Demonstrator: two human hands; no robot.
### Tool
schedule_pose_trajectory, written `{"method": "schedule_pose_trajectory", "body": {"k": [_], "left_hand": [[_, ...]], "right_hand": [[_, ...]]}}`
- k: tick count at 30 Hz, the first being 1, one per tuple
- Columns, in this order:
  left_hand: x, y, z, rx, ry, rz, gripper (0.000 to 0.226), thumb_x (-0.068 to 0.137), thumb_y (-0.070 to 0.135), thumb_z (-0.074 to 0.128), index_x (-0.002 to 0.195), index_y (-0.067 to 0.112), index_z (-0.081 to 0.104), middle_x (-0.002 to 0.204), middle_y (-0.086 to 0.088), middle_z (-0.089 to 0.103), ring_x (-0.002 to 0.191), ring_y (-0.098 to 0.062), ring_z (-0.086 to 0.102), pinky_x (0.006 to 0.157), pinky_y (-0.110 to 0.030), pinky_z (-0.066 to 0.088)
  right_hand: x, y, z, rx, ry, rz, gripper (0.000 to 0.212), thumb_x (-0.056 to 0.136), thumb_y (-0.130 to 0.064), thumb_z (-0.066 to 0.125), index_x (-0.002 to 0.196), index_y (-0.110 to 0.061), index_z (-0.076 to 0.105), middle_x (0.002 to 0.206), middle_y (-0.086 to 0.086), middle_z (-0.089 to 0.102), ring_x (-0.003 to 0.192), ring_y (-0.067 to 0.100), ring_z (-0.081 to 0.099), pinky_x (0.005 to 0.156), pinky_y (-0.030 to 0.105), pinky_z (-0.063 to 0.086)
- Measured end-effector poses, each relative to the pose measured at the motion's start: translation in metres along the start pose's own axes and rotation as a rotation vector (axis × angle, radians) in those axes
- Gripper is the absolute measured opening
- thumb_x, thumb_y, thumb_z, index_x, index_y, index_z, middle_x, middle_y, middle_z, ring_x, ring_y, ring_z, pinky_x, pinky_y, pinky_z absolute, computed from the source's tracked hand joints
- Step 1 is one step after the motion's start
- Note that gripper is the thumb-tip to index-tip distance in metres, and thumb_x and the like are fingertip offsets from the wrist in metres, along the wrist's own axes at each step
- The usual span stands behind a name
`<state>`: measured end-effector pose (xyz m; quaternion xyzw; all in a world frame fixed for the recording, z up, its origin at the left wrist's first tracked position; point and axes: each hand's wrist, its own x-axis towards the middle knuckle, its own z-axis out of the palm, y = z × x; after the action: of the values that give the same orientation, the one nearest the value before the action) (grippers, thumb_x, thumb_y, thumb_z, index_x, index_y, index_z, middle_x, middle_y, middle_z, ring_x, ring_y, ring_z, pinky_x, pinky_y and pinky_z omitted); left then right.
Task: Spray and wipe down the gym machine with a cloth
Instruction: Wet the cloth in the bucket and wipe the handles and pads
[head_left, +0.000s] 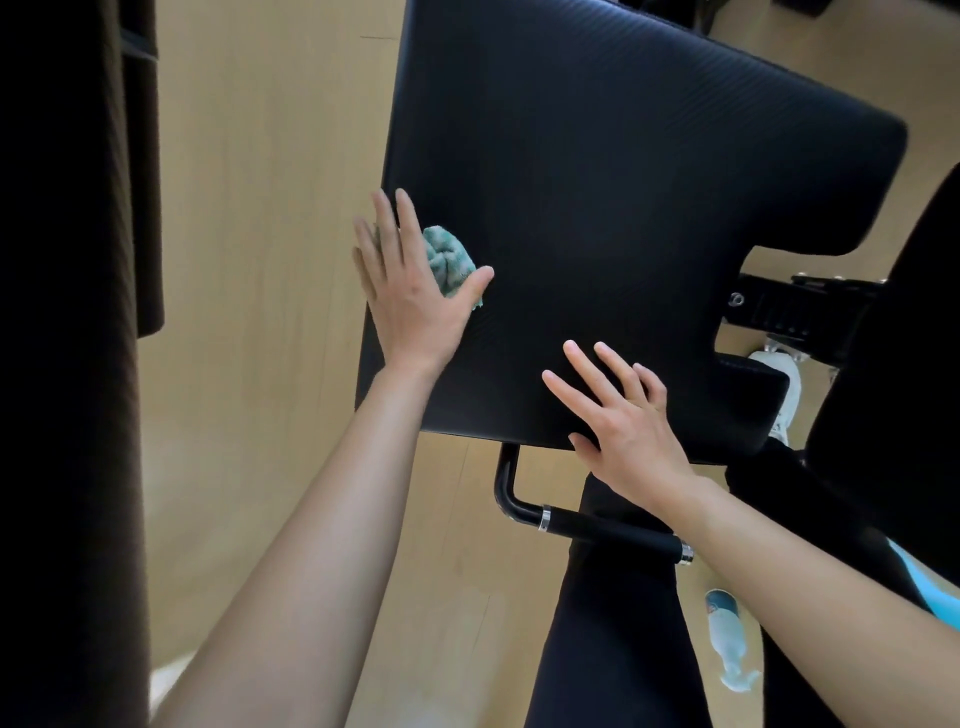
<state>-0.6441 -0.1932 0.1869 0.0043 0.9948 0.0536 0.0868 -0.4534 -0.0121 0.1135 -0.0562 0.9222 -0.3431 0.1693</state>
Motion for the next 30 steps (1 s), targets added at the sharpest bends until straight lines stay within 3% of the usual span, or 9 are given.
{"method": "schedule_pose_trajectory", "body": {"k": [3, 5, 8, 11, 17, 20, 26, 30], "left_hand": [[-0.026, 0.012, 0.003, 0.009, 0.192, -0.141, 0.093, 0.087, 0.064, 0.062, 0.161, 0.018, 0.029, 0.169, -0.010, 0.019, 0.156, -0.039, 0.013, 0.125, -0.051, 0.021], [-0.043, 0.021, 0.010, 0.020, 0.196, -0.200, 0.081, 0.092, 0.059, 0.058, 0.159, 0.022, 0.033, 0.168, -0.009, 0.024, 0.154, -0.036, 0.021, 0.123, -0.050, 0.027], [-0.051, 0.025, 0.024, 0.066, 0.129, -0.183, 0.072, 0.101, 0.053, 0.048, 0.162, 0.022, 0.025, 0.169, -0.012, 0.021, 0.156, -0.034, 0.020, 0.124, -0.050, 0.027], [-0.035, 0.024, 0.031, 0.074, 0.155, -0.240, 0.066, 0.105, 0.047, 0.043, 0.163, 0.020, 0.023, 0.169, -0.015, 0.020, 0.156, -0.036, 0.019, 0.125, -0.051, 0.023], [0.032, 0.018, 0.019, -0.044, 0.230, -0.350, 0.064, 0.104, 0.048, 0.037, 0.161, 0.021, 0.028, 0.158, -0.006, 0.043, 0.141, -0.027, 0.047, 0.110, -0.050, 0.043], [0.055, 0.025, 0.017, -0.068, 0.216, -0.395, 0.062, 0.106, 0.046, 0.035, 0.162, 0.021, 0.023, 0.157, 0.000, 0.045, 0.138, -0.025, 0.049, 0.107, -0.051, 0.043], [0.060, 0.063, 0.025, 0.146, 0.152, -0.159, 0.068, 0.104, 0.048, 0.037, 0.164, 0.026, 0.012, 0.172, 0.000, 0.011, 0.159, -0.028, 0.010, 0.121, -0.061, 0.021], [0.023, 0.084, 0.047, 0.248, 0.036, 0.191, 0.069, 0.103, 0.053, 0.036, 0.164, 0.026, 0.018, 0.172, -0.001, 0.013, 0.159, -0.030, 0.007, 0.125, -0.061, 0.008]], "right_hand": [[0.000, 0.002, -0.004, 0.000, 0.091, -0.020, 0.079, 0.082, -0.016, 0.081, 0.152, -0.026, 0.046, 0.168, 0.005, 0.025, 0.155, 0.030, 0.023, 0.117, 0.055, 0.028], [0.004, 0.006, -0.011, -0.031, 0.159, 0.026, 0.074, 0.084, -0.019, 0.079, 0.151, -0.023, 0.048, 0.167, 0.008, 0.029, 0.152, 0.032, 0.027, 0.114, 0.056, 0.031], [0.016, 0.015, -0.021, -0.079, 0.158, 0.135, 0.079, 0.085, -0.030, 0.079, 0.154, -0.025, 0.043, 0.168, 0.010, 0.025, 0.153, 0.037, 0.023, 0.114, 0.061, 0.029], [0.019, 0.024, -0.025, -0.104, 0.100, 0.124, 0.085, 0.084, -0.037, 0.081, 0.157, -0.028, 0.038, 0.169, 0.008, 0.022, 0.154, 0.036, 0.021, 0.115, 0.060, 0.029], [0.017, 0.030, -0.029, -0.075, 0.069, 0.108, 0.089, 0.082, -0.035, 0.083, 0.158, -0.031, 0.035, 0.170, 0.005, 0.020, 0.155, 0.034, 0.018, 0.115, 0.056, 0.028], [0.017, 0.032, -0.031, -0.065, 0.045, 0.103, 0.090, 0.083, -0.034, 0.083, 0.158, -0.032, 0.033, 0.170, 0.004, 0.018, 0.155, 0.033, 0.017, 0.115, 0.055, 0.026], [0.016, 0.036, -0.035, -0.033, 0.034, 0.076, 0.090, 0.083, -0.030, 0.083, 0.158, -0.032, 0.034, 0.171, 0.002, 0.018, 0.156, 0.032, 0.018, 0.115, 0.052, 0.026], [0.015, 0.043, -0.038, -0.006, 0.060, 0.037, 0.084, 0.083, -0.024, 0.082, 0.156, -0.029, 0.040, 0.169, 0.002, 0.023, 0.155, 0.030, 0.022, 0.114, 0.051, 0.029]]}}
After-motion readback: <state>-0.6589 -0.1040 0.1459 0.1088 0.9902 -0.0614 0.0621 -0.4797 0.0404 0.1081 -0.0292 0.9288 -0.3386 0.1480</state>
